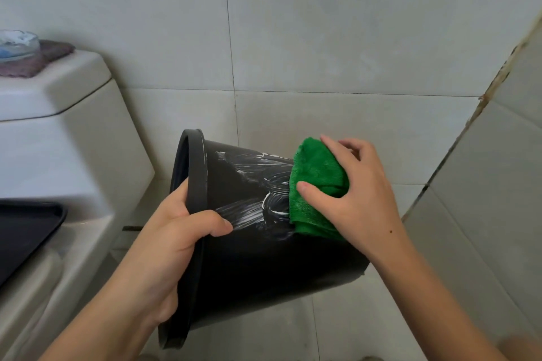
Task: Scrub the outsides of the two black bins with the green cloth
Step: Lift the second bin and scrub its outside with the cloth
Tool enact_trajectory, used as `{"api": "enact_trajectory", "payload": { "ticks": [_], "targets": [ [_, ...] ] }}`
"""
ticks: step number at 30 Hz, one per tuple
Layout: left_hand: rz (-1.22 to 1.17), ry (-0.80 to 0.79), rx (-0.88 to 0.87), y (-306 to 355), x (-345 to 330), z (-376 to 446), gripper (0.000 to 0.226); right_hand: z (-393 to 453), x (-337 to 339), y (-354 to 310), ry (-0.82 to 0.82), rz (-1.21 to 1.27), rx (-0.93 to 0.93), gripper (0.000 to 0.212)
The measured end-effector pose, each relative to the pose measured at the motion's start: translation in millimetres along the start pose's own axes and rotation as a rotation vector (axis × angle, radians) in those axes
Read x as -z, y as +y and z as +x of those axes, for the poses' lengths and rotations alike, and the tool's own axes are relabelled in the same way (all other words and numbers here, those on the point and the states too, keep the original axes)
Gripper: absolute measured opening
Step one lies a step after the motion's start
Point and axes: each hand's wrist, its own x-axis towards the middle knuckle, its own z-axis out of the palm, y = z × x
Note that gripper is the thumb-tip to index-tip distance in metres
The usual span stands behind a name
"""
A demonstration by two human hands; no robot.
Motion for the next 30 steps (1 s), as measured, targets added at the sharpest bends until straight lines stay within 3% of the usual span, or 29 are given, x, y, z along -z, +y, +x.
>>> {"api": "enact_trajectory", "payload": {
  "ticks": [9, 15, 20, 24, 30],
  "targets": [
    [-0.111, 0.031, 0.025, 5, 0, 0, 0.036, 6, 31, -19, 0.046, 0.093, -0.019, 0.022],
    [-0.135, 0.106, -0.006, 6, 2, 3, 0.035, -3, 38, -32, 0.03, 0.001, 0.079, 0.025],
    [-0.177, 0.121, 0.007, 9, 3, 2, 0.043, -24, -5, -15, 0.04, -0.056, 0.274, 0.059],
    [-0.191, 0.124, 0.016, 8, 3, 2, 0.045, -34, -30, 5, 0.075, -0.099, 0.424, 0.071],
    [-0.15, 0.121, 0.005, 4, 5, 0, 0.041, -29, -31, 6, 0.19, -0.052, 0.404, 0.066]
  ]
}}
